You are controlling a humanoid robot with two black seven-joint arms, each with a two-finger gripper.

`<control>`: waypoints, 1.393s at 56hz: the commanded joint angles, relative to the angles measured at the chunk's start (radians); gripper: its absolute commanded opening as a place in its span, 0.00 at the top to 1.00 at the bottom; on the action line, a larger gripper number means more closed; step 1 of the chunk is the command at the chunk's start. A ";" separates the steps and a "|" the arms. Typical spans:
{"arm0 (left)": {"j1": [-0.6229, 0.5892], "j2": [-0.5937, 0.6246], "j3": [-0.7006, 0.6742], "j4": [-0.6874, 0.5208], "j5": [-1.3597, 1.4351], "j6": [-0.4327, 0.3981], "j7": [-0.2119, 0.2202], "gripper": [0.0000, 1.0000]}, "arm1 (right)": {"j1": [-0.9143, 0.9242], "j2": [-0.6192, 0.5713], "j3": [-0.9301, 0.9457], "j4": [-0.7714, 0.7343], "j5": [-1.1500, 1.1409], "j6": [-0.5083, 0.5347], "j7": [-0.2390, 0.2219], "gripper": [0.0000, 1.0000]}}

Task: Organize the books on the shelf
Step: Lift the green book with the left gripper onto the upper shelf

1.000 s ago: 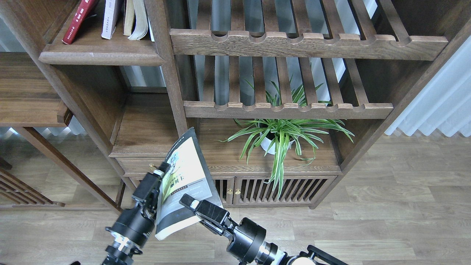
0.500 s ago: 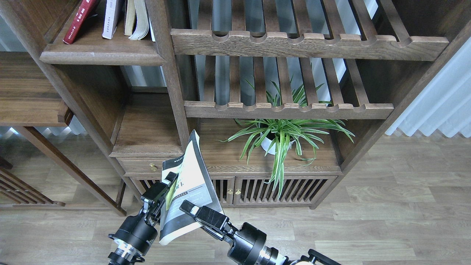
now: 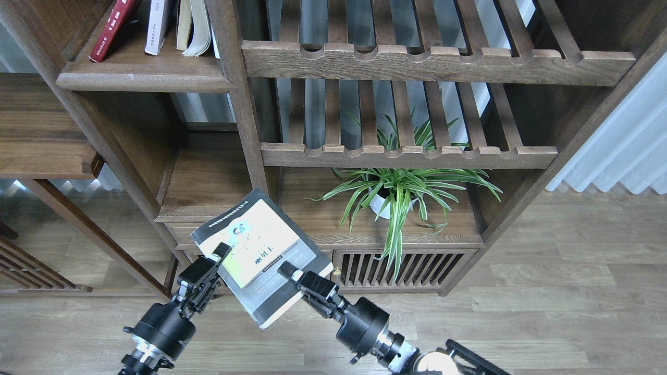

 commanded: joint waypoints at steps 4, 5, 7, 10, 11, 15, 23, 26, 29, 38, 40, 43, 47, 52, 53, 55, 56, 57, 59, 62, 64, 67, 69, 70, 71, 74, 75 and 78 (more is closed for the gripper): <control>-0.003 0.015 -0.024 0.000 0.019 -0.002 0.009 1.00 | -0.007 0.000 0.044 -0.009 -0.015 -0.002 0.002 0.00; -0.003 0.018 -0.048 0.000 0.045 -0.002 0.021 1.00 | 0.001 0.000 0.044 -0.009 -0.015 -0.002 0.002 0.00; -0.003 0.025 -0.064 0.000 0.056 -0.002 0.030 1.00 | 0.002 0.000 0.045 -0.009 -0.015 -0.002 0.003 0.00; -0.001 0.058 -0.104 -0.001 0.082 -0.002 0.059 1.00 | 0.002 0.000 0.049 -0.009 -0.015 -0.002 0.006 0.00; -0.001 0.076 -0.117 -0.001 0.091 -0.002 0.071 1.00 | 0.002 0.000 0.049 -0.009 -0.015 -0.002 0.006 0.00; 0.000 0.145 -0.160 -0.003 0.108 -0.002 0.104 1.00 | 0.002 0.000 0.047 -0.009 -0.015 -0.002 0.006 0.00; -0.006 0.292 -0.266 -0.015 0.117 -0.002 0.147 1.00 | -0.001 0.000 0.047 -0.009 -0.015 -0.002 0.006 0.00; -0.015 0.357 -0.331 -0.015 0.120 -0.002 0.168 1.00 | -0.001 0.000 0.047 -0.010 -0.016 -0.002 0.006 0.00; -0.023 0.421 -0.386 -0.015 0.119 -0.002 0.176 1.00 | -0.001 0.000 0.047 -0.010 -0.016 -0.002 0.005 0.00; -0.052 0.559 -0.522 -0.015 0.117 -0.002 0.176 1.00 | -0.001 0.000 0.047 -0.017 -0.015 -0.002 0.006 0.00; -0.066 0.565 -0.539 -0.015 0.117 -0.002 0.176 1.00 | -0.002 0.000 0.047 -0.020 -0.015 -0.002 0.006 0.00; -0.092 0.573 -0.549 -0.015 0.117 -0.002 0.179 1.00 | -0.002 0.000 0.047 -0.026 -0.015 -0.002 0.006 0.00; -0.156 0.575 -0.549 -0.015 0.119 -0.002 0.193 1.00 | -0.004 0.000 0.047 -0.032 -0.015 -0.002 0.006 0.00; -0.214 0.575 -0.549 -0.015 0.119 -0.002 0.225 1.00 | -0.004 0.000 0.047 -0.032 -0.015 -0.002 0.006 0.00; -0.239 0.576 -0.549 -0.015 0.120 -0.002 0.237 1.00 | -0.004 0.000 0.047 -0.032 -0.015 -0.002 0.005 0.00; -0.270 0.576 -0.549 -0.015 0.121 -0.002 0.249 1.00 | -0.004 0.000 0.045 -0.032 -0.015 -0.002 0.005 0.00; -0.299 0.578 -0.546 -0.015 0.122 -0.002 0.258 1.00 | -0.004 0.000 0.045 -0.032 -0.015 -0.002 0.005 0.00; -0.310 0.578 -0.545 -0.015 0.124 -0.002 0.262 1.00 | -0.004 0.000 0.045 -0.032 -0.015 -0.002 0.006 0.00; -0.408 0.578 -0.539 -0.006 0.157 -0.002 0.282 0.99 | -0.002 0.000 0.045 -0.032 -0.015 -0.002 0.005 0.00; -0.460 0.579 -0.538 -0.001 0.189 -0.002 0.289 0.99 | -0.002 0.000 0.045 -0.032 -0.015 -0.002 0.006 0.00; -0.498 0.582 -0.536 0.006 0.220 -0.002 0.292 0.99 | -0.002 0.000 0.045 -0.032 -0.015 -0.002 0.005 0.00; -0.553 0.593 -0.535 0.026 0.286 -0.002 0.309 0.99 | -0.002 0.000 0.045 -0.032 -0.015 -0.002 0.006 0.00; -0.587 0.604 -0.535 0.040 0.327 -0.002 0.323 0.98 | -0.004 0.000 0.045 -0.032 -0.015 -0.002 0.006 0.00; -0.601 0.605 -0.535 0.043 0.341 -0.002 0.326 0.98 | -0.004 0.000 0.045 -0.032 -0.015 -0.002 0.005 0.00; -0.610 0.607 -0.533 0.046 0.354 -0.002 0.329 0.98 | -0.004 0.000 0.045 -0.032 -0.015 -0.002 0.005 0.00; -0.670 0.611 -0.527 0.066 0.421 -0.002 0.337 0.98 | -0.005 0.000 0.045 -0.032 -0.015 -0.002 0.006 0.00; -0.675 0.611 -0.526 0.068 0.429 -0.002 0.337 0.98 | -0.005 0.000 0.045 -0.032 -0.015 -0.002 0.005 0.00; -0.722 0.611 -0.512 0.085 0.475 -0.002 0.340 0.98 | -0.007 0.000 0.045 -0.030 -0.013 -0.002 0.005 0.00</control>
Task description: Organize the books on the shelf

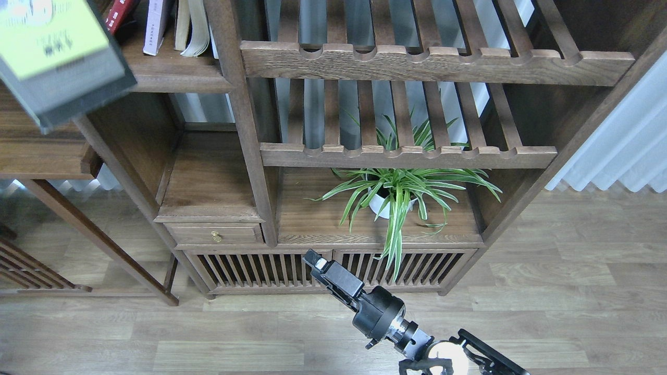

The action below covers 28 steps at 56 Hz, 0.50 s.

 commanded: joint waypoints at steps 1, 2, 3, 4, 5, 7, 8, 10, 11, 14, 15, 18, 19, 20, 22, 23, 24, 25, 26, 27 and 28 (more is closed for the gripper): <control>-0.104 0.005 0.022 0.034 0.107 0.000 0.012 0.98 | -0.003 0.000 0.000 0.002 0.000 0.000 0.001 0.00; -0.119 0.005 0.027 0.039 0.119 0.000 0.012 0.98 | -0.003 0.000 0.000 0.002 0.001 0.000 0.001 0.00; -0.150 0.005 0.036 0.048 0.141 0.000 0.012 0.98 | -0.003 0.000 0.000 0.002 0.001 0.000 0.000 0.00; -0.159 0.005 0.039 0.052 0.147 0.000 0.012 0.98 | -0.003 0.000 0.000 0.002 0.001 0.000 0.000 0.00; -0.193 0.003 0.053 0.065 0.173 0.000 0.012 0.98 | -0.003 0.000 0.000 0.002 0.001 0.000 0.001 0.00; -0.237 -0.003 0.070 0.078 0.201 0.000 0.012 0.98 | -0.003 0.000 0.000 0.002 0.001 0.000 0.000 0.00; -0.260 -0.004 0.079 0.085 0.213 0.000 0.012 0.98 | -0.003 0.000 0.000 0.002 0.001 0.000 0.000 0.00; -0.309 -0.009 0.100 0.100 0.242 0.000 0.012 0.98 | -0.003 0.000 0.000 0.002 0.000 0.000 0.001 0.00; -0.320 -0.011 0.105 0.105 0.248 0.000 0.012 0.98 | -0.003 0.000 0.000 0.002 0.001 0.000 0.000 0.00; -0.398 -0.027 0.148 0.134 0.294 0.000 0.012 0.98 | -0.001 0.000 0.000 0.002 0.001 0.000 0.000 0.00; -0.427 -0.035 0.163 0.147 0.308 0.000 0.012 0.98 | -0.003 0.000 0.000 0.002 0.001 0.000 0.000 0.00; -0.480 -0.064 0.188 0.174 0.337 0.000 0.012 0.98 | -0.003 0.000 0.000 0.002 0.001 0.000 0.000 0.00; -0.487 -0.069 0.193 0.177 0.342 0.000 0.012 0.98 | -0.003 0.000 -0.001 0.002 0.001 0.000 0.000 0.00; -0.509 -0.089 0.203 0.189 0.362 0.000 0.012 0.98 | -0.003 0.000 -0.001 0.002 0.000 0.000 0.000 0.00; -0.533 -0.116 0.212 0.201 0.389 0.000 0.012 0.98 | -0.003 0.000 0.000 0.002 0.001 0.000 0.001 0.00; -0.547 -0.133 0.217 0.210 0.411 0.000 0.012 0.98 | -0.003 0.000 0.000 0.002 0.001 0.000 0.001 0.00; -0.552 -0.142 0.219 0.215 0.420 0.000 0.012 0.98 | -0.003 0.000 0.000 0.002 0.001 0.000 0.001 0.00; -0.563 -0.158 0.220 0.226 0.440 0.000 0.011 0.98 | -0.003 0.000 0.000 0.002 0.001 0.000 0.001 0.00; -0.566 -0.162 0.220 0.230 0.451 0.000 0.011 0.98 | -0.003 0.000 0.000 0.002 0.001 0.000 0.001 0.00; -0.575 -0.179 0.220 0.241 0.472 0.000 0.011 0.98 | -0.003 0.000 0.002 0.002 0.001 0.000 0.001 0.00; -0.578 -0.185 0.222 0.246 0.480 0.000 0.011 0.98 | -0.003 0.000 0.002 0.002 0.001 0.000 0.001 0.00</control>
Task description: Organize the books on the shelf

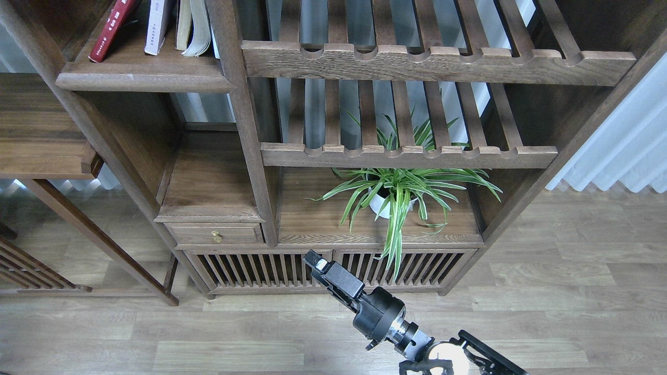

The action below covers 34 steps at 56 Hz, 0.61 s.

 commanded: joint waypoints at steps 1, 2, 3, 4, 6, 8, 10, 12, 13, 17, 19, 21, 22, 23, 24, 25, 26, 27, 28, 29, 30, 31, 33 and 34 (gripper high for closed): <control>-0.063 -0.087 0.014 0.057 0.112 0.000 -0.003 0.98 | 0.000 0.000 0.002 0.000 0.000 0.000 0.001 0.00; -0.065 -0.092 0.014 0.060 0.118 0.000 -0.003 0.98 | 0.000 0.000 0.002 0.000 0.000 0.000 0.001 0.00; -0.075 -0.110 0.014 0.073 0.141 0.000 -0.004 0.98 | 0.000 0.000 0.002 0.000 0.000 0.000 0.003 0.00; -0.085 -0.126 0.014 0.083 0.161 0.000 -0.004 0.98 | 0.000 0.000 0.002 0.000 0.002 0.000 0.004 0.00; -0.098 -0.147 0.014 0.102 0.193 0.000 -0.009 0.98 | 0.000 0.000 0.002 0.000 0.002 0.000 0.004 0.00; -0.124 -0.175 0.014 0.132 0.256 0.000 -0.015 0.98 | 0.000 0.000 0.003 0.002 0.003 0.000 0.006 0.00; -0.135 -0.187 0.014 0.151 0.279 0.000 -0.017 0.98 | 0.000 0.000 0.003 0.002 0.003 0.000 0.007 0.00; -0.145 -0.198 0.014 0.171 0.295 0.000 -0.018 0.98 | 0.000 0.000 0.003 0.002 0.003 0.000 0.007 0.00; -0.146 -0.201 0.014 0.177 0.302 0.000 -0.018 0.98 | 0.000 0.000 0.003 0.002 0.003 0.000 0.007 0.00; -0.154 -0.231 0.014 0.220 0.324 0.000 -0.027 0.98 | -0.002 0.000 0.013 0.002 0.003 0.000 0.007 0.00; -0.160 -0.248 0.014 0.243 0.330 0.000 -0.034 0.98 | 0.000 0.000 0.019 0.002 0.003 0.000 0.007 0.00; -0.163 -0.259 0.014 0.257 0.332 0.000 -0.038 0.98 | 0.000 0.000 0.022 0.002 0.002 0.000 0.007 0.00; -0.165 -0.262 0.014 0.263 0.333 0.000 -0.041 0.98 | 0.000 0.000 0.022 0.002 0.003 0.000 0.007 0.00; -0.165 -0.267 0.014 0.269 0.333 0.000 -0.046 0.99 | 0.000 0.000 0.022 0.002 0.003 0.000 0.007 0.00; -0.165 -0.270 0.014 0.275 0.333 0.000 -0.052 0.98 | 0.000 0.000 0.022 0.002 0.003 0.000 0.007 0.00; -0.165 -0.271 0.014 0.278 0.333 0.000 -0.057 0.98 | 0.000 0.000 0.022 0.003 0.003 0.000 0.007 0.00; -0.166 -0.274 0.014 0.283 0.333 0.000 -0.066 0.99 | 0.000 0.000 0.022 0.002 0.003 0.000 0.007 0.00; -0.166 -0.276 0.014 0.284 0.333 0.000 -0.072 0.99 | 0.000 0.000 0.022 0.002 0.002 0.000 0.007 0.00; -0.166 -0.278 0.014 0.290 0.333 0.000 -0.087 0.99 | 0.000 0.000 0.022 0.002 0.003 0.000 0.007 0.00; -0.166 -0.279 0.014 0.295 0.333 0.000 -0.102 0.99 | 0.000 0.000 0.022 0.003 0.002 0.000 0.007 0.00; -0.166 -0.281 0.014 0.298 0.335 0.000 -0.109 0.99 | 0.000 0.000 0.022 0.003 0.002 0.000 0.007 0.00; -0.166 -0.284 0.017 0.304 0.336 0.000 -0.125 0.99 | 0.000 0.000 0.022 0.003 0.002 0.000 0.006 0.00; -0.166 -0.294 0.020 0.315 0.339 0.000 -0.153 0.99 | 0.000 0.000 0.022 0.003 0.002 0.000 0.007 0.00; -0.166 -0.297 0.020 0.318 0.341 0.000 -0.162 0.99 | 0.000 0.000 0.022 0.003 0.002 0.000 0.007 0.00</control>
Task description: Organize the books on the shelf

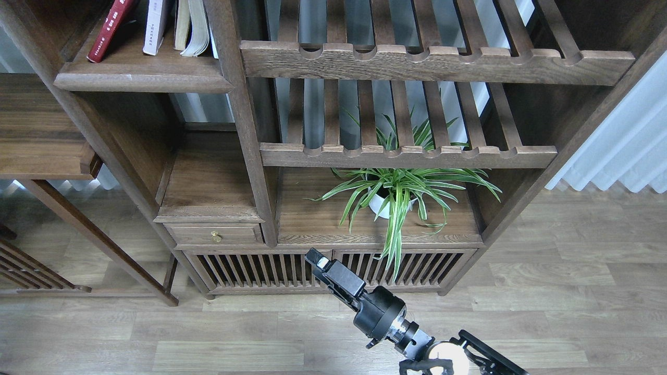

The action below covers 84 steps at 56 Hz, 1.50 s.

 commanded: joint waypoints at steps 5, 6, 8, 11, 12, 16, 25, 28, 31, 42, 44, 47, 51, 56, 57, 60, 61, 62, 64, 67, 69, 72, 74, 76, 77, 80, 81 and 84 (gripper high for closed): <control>-0.002 -0.061 0.014 0.082 0.019 0.000 -0.141 0.98 | 0.000 0.000 -0.001 0.001 -0.001 0.000 0.000 0.00; -0.004 -0.066 0.015 0.091 0.021 0.000 -0.149 0.98 | 0.000 0.000 -0.001 0.001 -0.001 0.000 -0.002 0.00; -0.007 -0.080 0.017 0.116 0.024 0.000 -0.163 0.98 | 0.000 0.000 -0.001 0.002 -0.001 0.000 0.000 0.00; -0.010 -0.103 0.017 0.140 0.024 0.000 -0.170 0.98 | 0.000 0.000 0.000 0.004 -0.001 0.000 -0.002 0.00; -0.010 -0.112 0.015 0.148 0.024 0.000 -0.174 0.98 | 0.000 0.000 0.000 0.005 -0.001 0.000 0.000 0.00; -0.009 -0.135 0.014 0.169 0.027 0.000 -0.180 0.98 | 0.000 0.000 0.000 0.007 0.000 0.000 0.000 0.00; 0.002 -0.184 0.015 0.203 0.027 0.000 -0.261 0.98 | -0.001 0.000 0.000 0.009 0.000 0.000 0.000 0.00; 0.005 -0.187 0.015 0.205 0.027 0.000 -0.278 0.97 | -0.001 0.000 0.000 0.010 0.000 0.000 0.000 0.00; 0.027 -0.203 0.015 0.205 0.013 0.000 -0.286 0.79 | -0.003 0.000 0.000 0.010 0.000 0.000 0.000 0.00; 0.076 -0.236 0.025 0.185 -0.011 0.000 -0.286 0.15 | -0.003 0.000 0.013 0.010 0.002 0.000 0.000 0.00; 0.085 -0.236 0.025 0.179 -0.033 0.000 -0.286 0.06 | -0.003 0.000 0.017 0.012 0.002 0.000 0.000 0.00; 0.102 -0.229 0.025 0.153 -0.085 0.000 -0.286 0.02 | -0.001 0.000 0.022 0.010 0.002 0.000 0.000 0.00; 0.139 -0.215 0.011 0.099 -0.122 0.000 -0.273 0.01 | -0.001 0.000 0.025 0.010 0.002 0.000 0.002 0.00; 0.172 -0.152 0.005 0.018 -0.134 0.000 -0.267 0.00 | 0.004 0.000 0.034 0.012 0.002 0.000 0.000 0.00; 0.175 -0.143 0.005 0.008 -0.136 0.000 -0.266 0.00 | 0.005 0.000 0.036 0.012 0.002 0.000 0.000 0.00; 0.212 -0.079 0.005 -0.076 -0.145 0.000 -0.266 0.00 | 0.010 0.000 0.045 0.013 0.002 0.000 0.000 0.00; 0.220 -0.071 0.005 -0.087 -0.148 0.000 -0.264 0.00 | 0.010 0.000 0.046 0.015 0.002 0.000 0.002 0.00; 0.238 -0.046 0.005 -0.122 -0.159 0.000 -0.263 0.00 | 0.013 0.000 0.049 0.019 0.002 0.000 0.000 0.00; 0.269 -0.013 0.003 -0.166 -0.185 0.000 -0.259 0.00 | 0.013 0.000 0.054 0.025 0.002 0.000 0.000 0.00; 0.322 0.050 0.003 -0.240 -0.235 0.000 -0.247 0.00 | 0.014 0.000 0.059 0.035 0.002 0.000 0.000 0.00; 0.346 0.073 0.003 -0.271 -0.258 0.000 -0.244 0.00 | 0.014 0.000 0.059 0.039 0.002 0.000 0.000 0.00; 0.412 0.135 0.002 -0.354 -0.324 0.000 -0.241 0.00 | 0.014 0.000 0.060 0.051 0.002 0.000 0.000 0.00; 0.456 0.170 -0.002 -0.403 -0.363 0.000 -0.241 0.00 | 0.014 0.000 0.060 0.059 0.002 0.000 0.000 0.00; 0.528 0.204 -0.018 -0.470 -0.412 0.000 -0.241 0.00 | 0.014 0.000 0.060 0.074 0.002 0.000 0.000 0.00; 0.542 0.210 -0.025 -0.487 -0.419 0.000 -0.241 0.00 | 0.014 0.000 0.060 0.079 0.002 0.000 0.000 0.00; 0.606 0.215 -0.046 -0.527 -0.441 0.000 -0.241 0.00 | 0.014 0.000 0.060 0.088 0.000 0.000 0.000 0.00; 0.701 0.205 -0.076 -0.558 -0.448 0.000 -0.241 0.00 | 0.014 0.000 0.060 0.103 0.000 0.000 0.000 0.00; 0.752 0.190 -0.089 -0.558 -0.447 0.000 -0.241 0.00 | 0.016 0.000 0.060 0.113 0.000 0.000 0.000 0.00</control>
